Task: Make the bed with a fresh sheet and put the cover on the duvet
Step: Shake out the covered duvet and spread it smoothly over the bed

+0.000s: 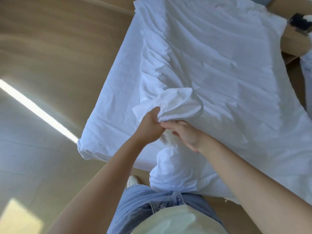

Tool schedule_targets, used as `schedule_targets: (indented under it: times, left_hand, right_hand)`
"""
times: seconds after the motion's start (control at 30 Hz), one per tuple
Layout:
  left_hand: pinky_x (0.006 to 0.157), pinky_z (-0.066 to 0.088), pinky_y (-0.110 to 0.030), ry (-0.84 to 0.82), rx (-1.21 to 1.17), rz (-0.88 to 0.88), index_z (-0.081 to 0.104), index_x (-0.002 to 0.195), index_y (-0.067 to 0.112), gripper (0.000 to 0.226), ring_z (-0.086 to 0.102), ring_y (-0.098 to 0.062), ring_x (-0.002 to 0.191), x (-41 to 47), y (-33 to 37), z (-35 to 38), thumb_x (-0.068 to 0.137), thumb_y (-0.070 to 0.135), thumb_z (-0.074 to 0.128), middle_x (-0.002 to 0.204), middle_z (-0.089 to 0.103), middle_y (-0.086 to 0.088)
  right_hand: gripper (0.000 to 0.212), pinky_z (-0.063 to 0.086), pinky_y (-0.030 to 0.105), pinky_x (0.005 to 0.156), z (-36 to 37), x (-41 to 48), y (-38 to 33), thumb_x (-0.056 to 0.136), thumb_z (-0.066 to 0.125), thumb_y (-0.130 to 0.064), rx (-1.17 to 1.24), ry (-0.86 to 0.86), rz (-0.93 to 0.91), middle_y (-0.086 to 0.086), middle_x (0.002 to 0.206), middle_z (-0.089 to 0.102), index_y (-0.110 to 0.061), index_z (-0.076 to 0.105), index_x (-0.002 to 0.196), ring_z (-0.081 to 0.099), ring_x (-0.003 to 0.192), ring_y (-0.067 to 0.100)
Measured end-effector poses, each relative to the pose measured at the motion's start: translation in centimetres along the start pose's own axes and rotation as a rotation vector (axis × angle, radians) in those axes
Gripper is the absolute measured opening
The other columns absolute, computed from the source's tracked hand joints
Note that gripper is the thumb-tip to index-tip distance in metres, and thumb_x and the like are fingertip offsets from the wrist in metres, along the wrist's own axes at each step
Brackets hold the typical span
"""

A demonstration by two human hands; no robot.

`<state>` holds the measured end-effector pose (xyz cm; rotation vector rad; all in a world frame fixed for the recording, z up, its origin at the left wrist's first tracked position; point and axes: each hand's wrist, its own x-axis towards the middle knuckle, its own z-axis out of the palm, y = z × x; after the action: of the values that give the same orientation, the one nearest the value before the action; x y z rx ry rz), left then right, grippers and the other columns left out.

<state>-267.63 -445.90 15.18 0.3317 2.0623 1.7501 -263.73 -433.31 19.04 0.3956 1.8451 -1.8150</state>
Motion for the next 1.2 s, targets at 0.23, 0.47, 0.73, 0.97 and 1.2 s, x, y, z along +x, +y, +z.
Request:
schedule_targets:
  times: [0.23, 0.47, 0.73, 0.97, 1.2]
  left_hand:
    - [0.061, 0.038, -0.029, -0.088, 0.396, -0.312, 0.055, 0.076, 0.010, 0.015, 0.060, -0.029, 0.082, -2.2, -8.3, -1.1, 0.080, 0.017, 0.068, 0.084, 0.066, -0.010]
    - [0.068, 0.041, -0.032, -0.020, 0.350, -0.427, 0.059, 0.087, 0.003, 0.017, 0.055, -0.027, 0.080, -3.4, -11.3, -0.7, 0.083, 0.019, 0.063, 0.089, 0.064, -0.013]
    - [0.073, 0.047, -0.028, -0.234, 0.226, -0.494, 0.065, 0.095, 0.009, 0.012, 0.059, -0.016, 0.085, -3.5, -11.3, -0.5, 0.086, 0.015, 0.060, 0.101, 0.068, -0.009]
    - [0.073, 0.048, -0.021, -0.213, -0.021, -0.454, 0.066, 0.101, 0.022, 0.024, 0.062, -0.014, 0.089, -0.8, -6.2, -0.2, 0.082, 0.034, 0.061, 0.095, 0.067, 0.005]
    - [0.066, 0.048, -0.010, -0.328, -0.195, -0.357, 0.067, 0.090, 0.028, 0.023, 0.066, 0.004, 0.074, -0.5, -3.8, 0.9, 0.078, 0.046, 0.070, 0.077, 0.071, 0.018]
  right_hand:
    - [0.026, 0.035, 0.026, 0.086, -0.4, -0.9, 7.1, 0.085, 0.062, -0.031, -1.285, -0.111, -0.024, -0.002, 0.106, 0.055, -0.013, 0.059, 0.103, 0.049, 0.107, 0.018]
    - [0.054, 0.019, 0.038, 0.115, 6.9, 1.5, 15.4, 0.099, 0.041, -0.021, -2.089, -0.680, -0.167, 0.021, 0.129, 0.045, 0.004, 0.022, 0.142, 0.041, 0.124, 0.029]
    - [0.010, 0.046, 0.029, 0.067, 0.9, 0.4, 8.5, 0.066, 0.071, -0.006, -1.641, -0.128, -0.395, 0.007, 0.071, 0.065, -0.010, 0.066, 0.072, 0.063, 0.072, 0.027]
    - [0.039, 0.020, 0.030, 0.058, -5.6, 0.2, 3.8, 0.090, 0.052, -0.009, -1.064, 0.569, -0.367, -0.002, 0.059, 0.035, -0.017, 0.031, 0.059, 0.040, 0.067, 0.027]
    - [0.018, 0.025, 0.030, 0.063, -7.6, 2.5, 3.9, 0.085, 0.047, -0.018, -1.006, 0.782, -0.204, 0.021, 0.088, 0.060, -0.006, 0.048, 0.071, 0.052, 0.091, 0.034]
